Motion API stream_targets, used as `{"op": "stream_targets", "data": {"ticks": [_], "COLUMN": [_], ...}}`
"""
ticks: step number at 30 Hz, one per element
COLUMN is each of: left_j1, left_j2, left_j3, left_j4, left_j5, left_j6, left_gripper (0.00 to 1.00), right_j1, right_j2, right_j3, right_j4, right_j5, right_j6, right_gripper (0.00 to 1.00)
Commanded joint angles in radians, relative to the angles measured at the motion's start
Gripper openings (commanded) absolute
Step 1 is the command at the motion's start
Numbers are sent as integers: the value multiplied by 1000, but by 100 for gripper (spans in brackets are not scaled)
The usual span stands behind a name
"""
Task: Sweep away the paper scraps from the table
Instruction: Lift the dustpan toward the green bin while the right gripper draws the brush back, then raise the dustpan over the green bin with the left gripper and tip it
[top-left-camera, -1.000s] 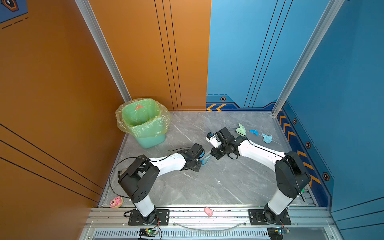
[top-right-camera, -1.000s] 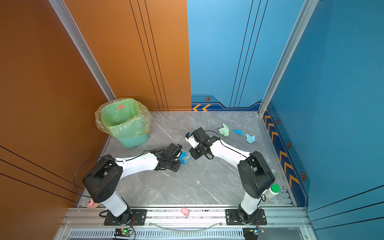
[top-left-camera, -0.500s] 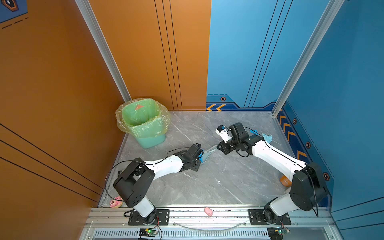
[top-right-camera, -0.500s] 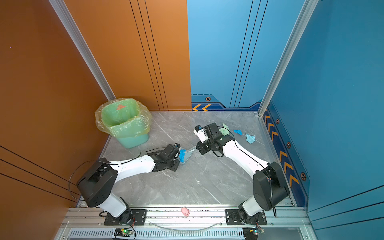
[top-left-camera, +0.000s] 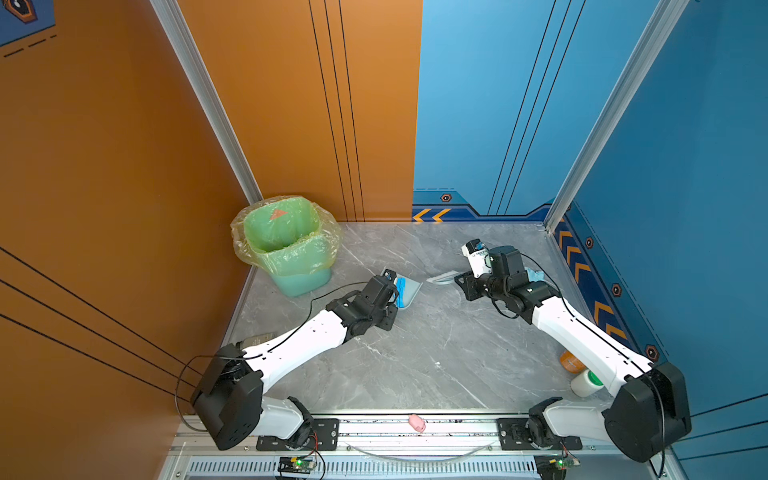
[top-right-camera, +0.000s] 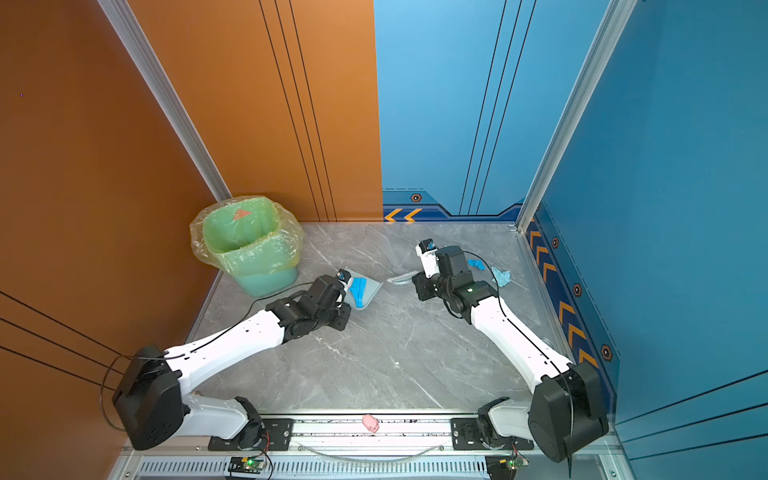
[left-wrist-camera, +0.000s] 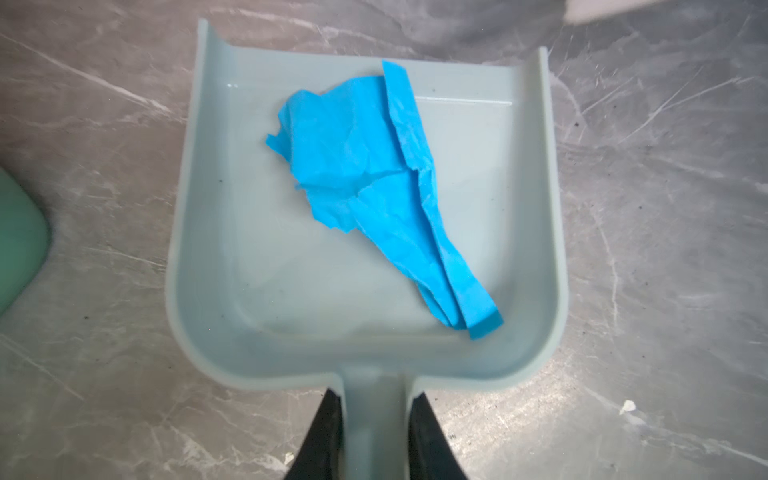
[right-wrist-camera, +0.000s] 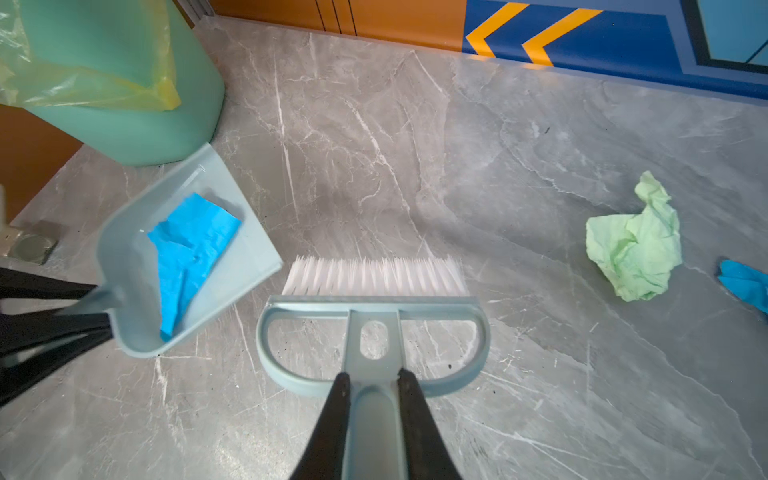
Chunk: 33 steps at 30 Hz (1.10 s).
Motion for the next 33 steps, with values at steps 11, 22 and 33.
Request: {"op": "stream_targets", "data": {"ticks": [11, 22, 33], "left_j1": [170, 346, 556], "left_j2": [-121, -157, -114], "left_j3": [245, 414, 512], "left_j4": [-243, -320, -318], "left_j5": [47, 168, 352], "left_j6": [47, 27, -58], "left_gripper": [0, 0, 0], "right_j1": [-9, -8, 16], "right_j2": [-9, 20, 54], "right_j3": [-24, -25, -11], "right_j4": [66, 67, 95], "right_j5": [51, 45, 45], "right_j6": [42, 38, 42], "right_gripper": [0, 0, 0]}}
